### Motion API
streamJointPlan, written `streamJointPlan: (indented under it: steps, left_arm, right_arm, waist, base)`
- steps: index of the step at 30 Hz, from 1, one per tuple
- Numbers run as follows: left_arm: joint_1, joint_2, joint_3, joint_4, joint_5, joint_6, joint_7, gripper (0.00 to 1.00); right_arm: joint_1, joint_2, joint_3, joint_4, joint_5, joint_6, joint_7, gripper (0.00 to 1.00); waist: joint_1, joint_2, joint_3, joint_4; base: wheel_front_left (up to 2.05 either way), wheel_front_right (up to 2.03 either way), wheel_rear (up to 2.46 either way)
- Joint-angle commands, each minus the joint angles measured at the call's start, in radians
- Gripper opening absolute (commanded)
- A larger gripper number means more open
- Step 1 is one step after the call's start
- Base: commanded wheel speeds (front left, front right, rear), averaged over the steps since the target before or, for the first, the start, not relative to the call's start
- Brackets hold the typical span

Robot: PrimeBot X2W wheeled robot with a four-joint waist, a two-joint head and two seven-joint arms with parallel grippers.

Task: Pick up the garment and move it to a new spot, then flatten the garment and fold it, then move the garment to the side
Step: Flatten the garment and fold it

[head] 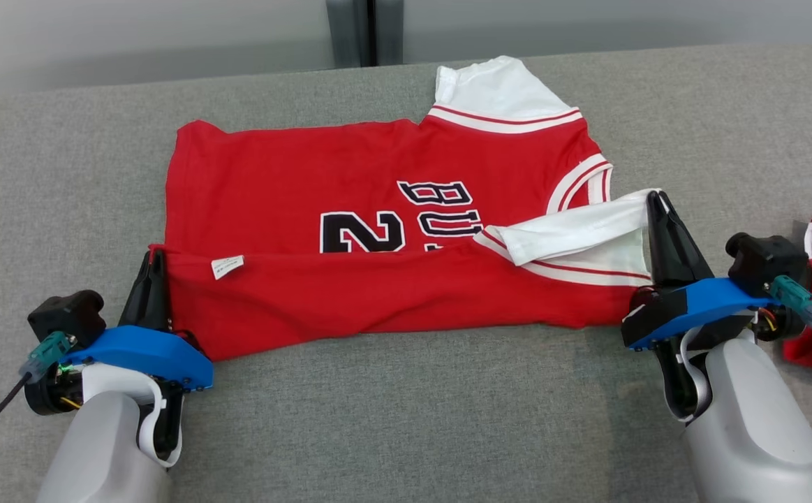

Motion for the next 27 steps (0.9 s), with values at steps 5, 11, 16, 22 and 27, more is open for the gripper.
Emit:
streamJointPlan:
  steps: [5, 11, 16, 22, 27]
  left_arm:
    - [-0.029, 0.008, 0.0, 0.019, 0.008, 0.002, -0.002, 0.95]
    - [0.044, -0.011, 0.053, -0.057, 0.048, 0.002, -0.002, 1.0]
    - [0.15, -0.043, 0.103, -0.14, 0.114, 0.002, -0.002, 1.0]
    - [0.243, -0.077, 0.138, -0.206, 0.17, 0.002, -0.002, 1.0]
    - [0.291, -0.098, 0.157, -0.223, 0.2, 0.002, -0.002, 1.0]
  right_arm:
    - [-0.031, -0.005, -0.011, 0.013, -0.01, 0.0, -0.003, 1.0]
    - [0.058, -0.005, -0.022, -0.056, -0.022, 0.0, -0.003, 1.0]
    - [0.172, -0.005, -0.02, -0.067, -0.028, 0.0, -0.003, 1.0]
    - [0.237, -0.005, -0.02, -0.029, -0.03, 0.0, -0.003, 1.0]
    - [0.261, -0.005, -0.016, -0.022, -0.025, 0.0, -0.003, 1.0]
  waist:
    - [-0.0002, -0.0003, 0.017, 0.004]
    - [-0.0002, -0.0003, 0.002, 0.009]
    - [-0.0002, -0.0003, -0.027, 0.015]
    - [-0.0002, -0.0003, -0.058, 0.014]
    - [-0.0002, -0.0003, -0.095, 0.017]
  base:
    - [0.0, 0.0, 0.0]
    - [0.0, 0.0, 0.0]
    - [0.0, 0.0, 0.0]
    - [0.0, 0.0, 0.0]
    - [0.0, 0.0, 0.0]
